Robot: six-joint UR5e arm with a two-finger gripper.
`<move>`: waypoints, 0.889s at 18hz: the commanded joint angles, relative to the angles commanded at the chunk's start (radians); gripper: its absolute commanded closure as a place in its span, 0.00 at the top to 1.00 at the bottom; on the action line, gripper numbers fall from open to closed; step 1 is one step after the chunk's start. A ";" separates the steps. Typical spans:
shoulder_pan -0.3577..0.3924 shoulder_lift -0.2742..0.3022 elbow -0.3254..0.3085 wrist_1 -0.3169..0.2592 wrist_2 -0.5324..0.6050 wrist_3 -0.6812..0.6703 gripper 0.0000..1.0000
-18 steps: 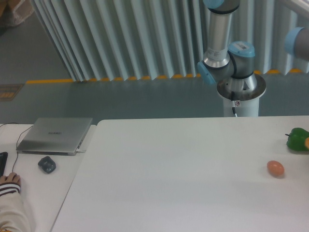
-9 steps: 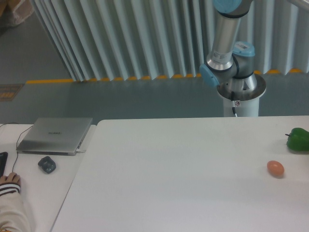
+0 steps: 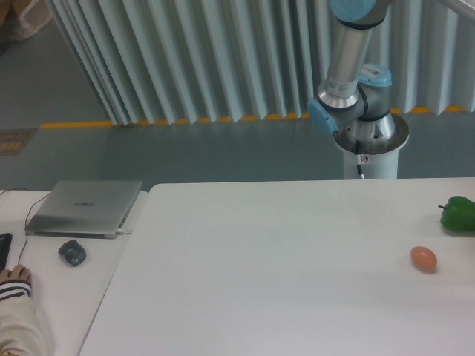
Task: Place the triangular bread in the basket
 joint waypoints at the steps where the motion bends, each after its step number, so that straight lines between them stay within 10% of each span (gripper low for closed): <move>1: -0.012 0.005 -0.008 -0.005 0.009 -0.012 1.00; 10: -0.134 0.066 -0.038 -0.023 -0.037 -0.190 1.00; 16: -0.169 0.061 0.119 -0.380 -0.060 0.038 1.00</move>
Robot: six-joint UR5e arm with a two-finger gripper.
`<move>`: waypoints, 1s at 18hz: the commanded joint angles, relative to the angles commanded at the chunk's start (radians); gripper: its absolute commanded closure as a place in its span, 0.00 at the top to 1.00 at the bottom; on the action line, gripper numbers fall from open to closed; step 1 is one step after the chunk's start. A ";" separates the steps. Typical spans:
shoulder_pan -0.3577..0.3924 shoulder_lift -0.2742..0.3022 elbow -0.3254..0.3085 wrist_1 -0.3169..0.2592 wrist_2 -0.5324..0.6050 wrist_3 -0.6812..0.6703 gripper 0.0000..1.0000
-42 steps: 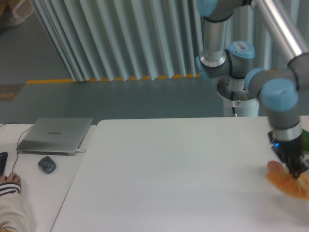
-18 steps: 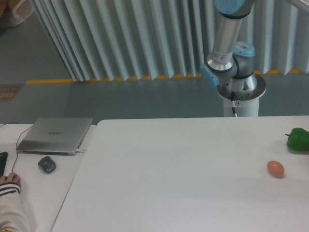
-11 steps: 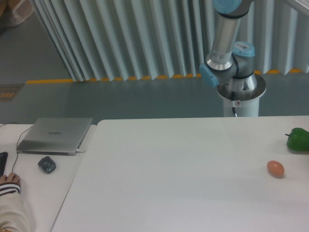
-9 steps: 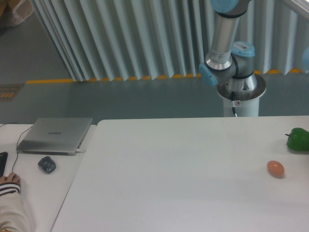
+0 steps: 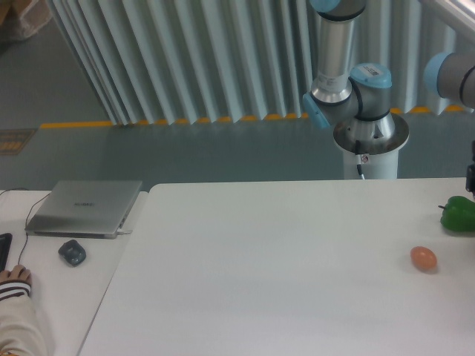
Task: Place the triangular bread in the basket
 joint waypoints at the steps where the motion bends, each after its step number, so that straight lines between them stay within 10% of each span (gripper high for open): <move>1: 0.000 0.000 0.003 -0.011 -0.006 0.014 1.00; 8: -0.002 -0.022 0.032 -0.111 0.056 0.091 1.00; 18: -0.017 -0.031 0.028 -0.109 0.057 0.091 1.00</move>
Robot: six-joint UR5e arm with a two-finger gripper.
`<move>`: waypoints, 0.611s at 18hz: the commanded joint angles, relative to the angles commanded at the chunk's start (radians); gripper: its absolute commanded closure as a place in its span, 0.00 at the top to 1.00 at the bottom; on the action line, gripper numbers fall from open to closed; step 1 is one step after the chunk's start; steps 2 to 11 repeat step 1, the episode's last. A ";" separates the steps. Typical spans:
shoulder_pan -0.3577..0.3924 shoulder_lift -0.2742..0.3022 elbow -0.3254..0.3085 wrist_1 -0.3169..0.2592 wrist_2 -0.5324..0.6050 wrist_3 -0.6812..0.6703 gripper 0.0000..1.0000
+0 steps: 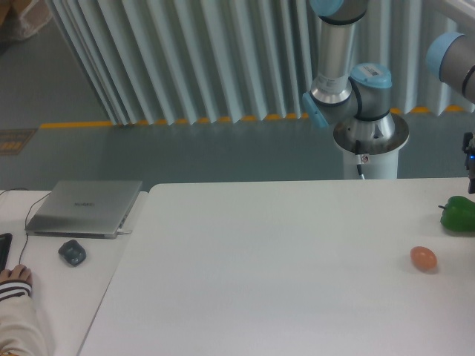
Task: Place the triangular bread in the basket
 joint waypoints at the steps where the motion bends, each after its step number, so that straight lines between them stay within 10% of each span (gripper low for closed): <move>1: 0.000 0.000 0.000 0.000 -0.003 0.000 1.00; 11: 0.000 0.000 0.000 0.000 -0.003 0.000 1.00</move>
